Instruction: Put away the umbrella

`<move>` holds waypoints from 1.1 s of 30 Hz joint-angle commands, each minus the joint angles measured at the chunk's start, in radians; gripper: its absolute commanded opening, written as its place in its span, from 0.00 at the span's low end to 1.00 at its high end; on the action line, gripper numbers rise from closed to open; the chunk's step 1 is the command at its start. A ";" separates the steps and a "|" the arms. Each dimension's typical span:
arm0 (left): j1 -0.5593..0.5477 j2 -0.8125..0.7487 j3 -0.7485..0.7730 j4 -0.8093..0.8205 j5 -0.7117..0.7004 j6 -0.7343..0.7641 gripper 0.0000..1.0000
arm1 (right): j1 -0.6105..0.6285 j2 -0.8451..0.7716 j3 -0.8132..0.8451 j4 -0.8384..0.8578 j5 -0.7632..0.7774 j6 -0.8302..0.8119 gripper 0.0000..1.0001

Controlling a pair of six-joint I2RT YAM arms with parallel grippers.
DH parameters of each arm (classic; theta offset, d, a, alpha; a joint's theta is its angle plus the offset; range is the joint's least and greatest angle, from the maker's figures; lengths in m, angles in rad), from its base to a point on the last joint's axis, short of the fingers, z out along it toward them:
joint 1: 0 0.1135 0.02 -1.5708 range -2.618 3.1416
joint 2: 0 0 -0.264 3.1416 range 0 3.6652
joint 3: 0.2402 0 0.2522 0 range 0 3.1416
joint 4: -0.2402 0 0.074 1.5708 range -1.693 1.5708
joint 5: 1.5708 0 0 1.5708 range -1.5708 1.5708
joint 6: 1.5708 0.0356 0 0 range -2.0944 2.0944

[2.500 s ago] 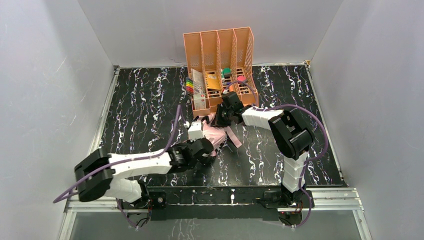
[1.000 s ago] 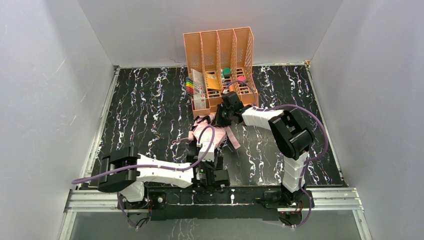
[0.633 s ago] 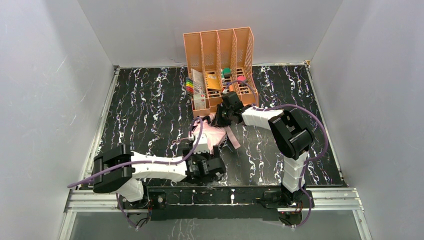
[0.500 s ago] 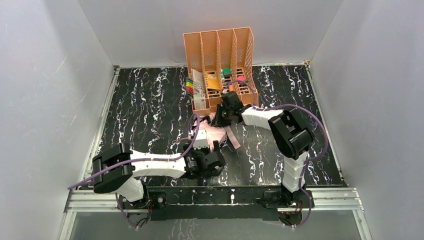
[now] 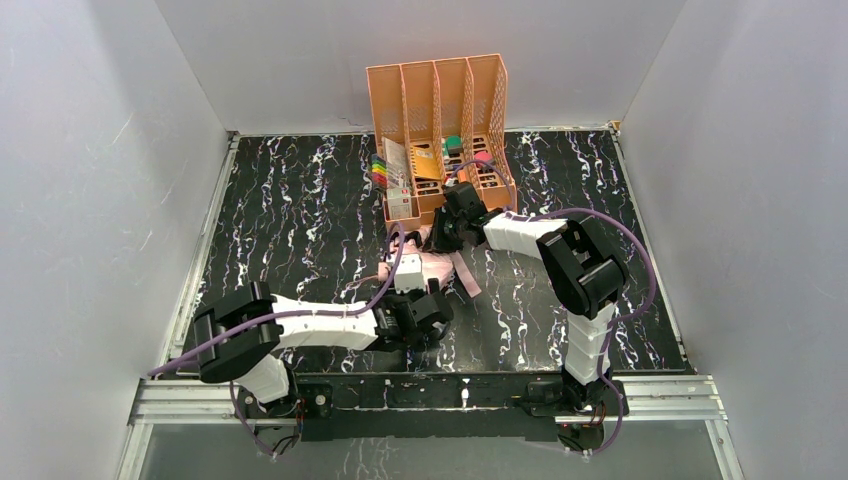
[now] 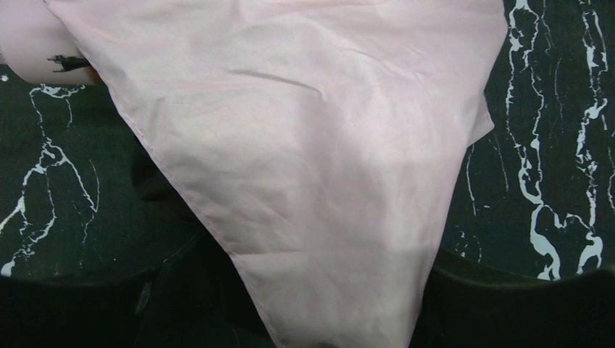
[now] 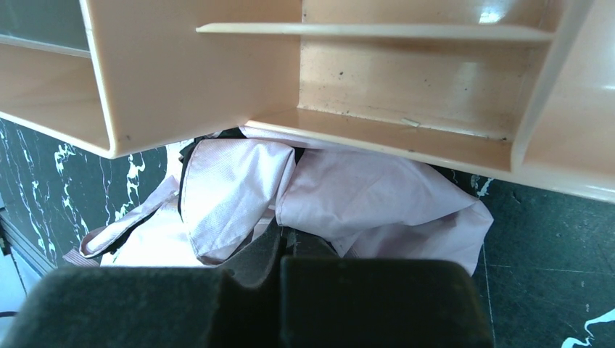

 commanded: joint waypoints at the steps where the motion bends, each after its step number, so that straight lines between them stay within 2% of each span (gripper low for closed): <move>1: 0.030 -0.009 -0.009 0.002 -0.006 -0.005 0.60 | -0.025 0.062 -0.016 -0.135 0.112 -0.061 0.00; 4: 0.060 -0.038 -0.028 0.040 0.029 0.047 0.50 | -0.025 0.061 -0.016 -0.136 0.115 -0.064 0.00; 7: 0.110 -0.096 -0.067 0.153 0.125 0.160 0.37 | -0.027 0.060 -0.016 -0.137 0.116 -0.063 0.00; 12: 0.196 -0.200 -0.091 0.286 0.390 0.381 0.19 | -0.029 0.055 -0.023 -0.134 0.116 -0.063 0.00; 16: 0.234 -0.237 -0.055 0.278 0.552 0.536 0.10 | -0.032 0.052 -0.030 -0.132 0.115 -0.065 0.00; 22: 0.311 -0.228 0.041 0.226 0.811 0.719 0.05 | -0.033 0.050 -0.034 -0.133 0.111 -0.065 0.00; 28: 0.396 -0.139 0.182 0.171 1.207 0.839 0.02 | -0.034 0.048 -0.034 -0.135 0.111 -0.063 0.00; 30: 0.402 -0.093 0.233 0.121 1.329 0.888 0.05 | -0.034 0.049 -0.034 -0.137 0.113 -0.063 0.00; 33: 0.402 -0.041 0.300 0.010 1.443 0.943 0.15 | -0.035 0.050 -0.034 -0.137 0.114 -0.064 0.00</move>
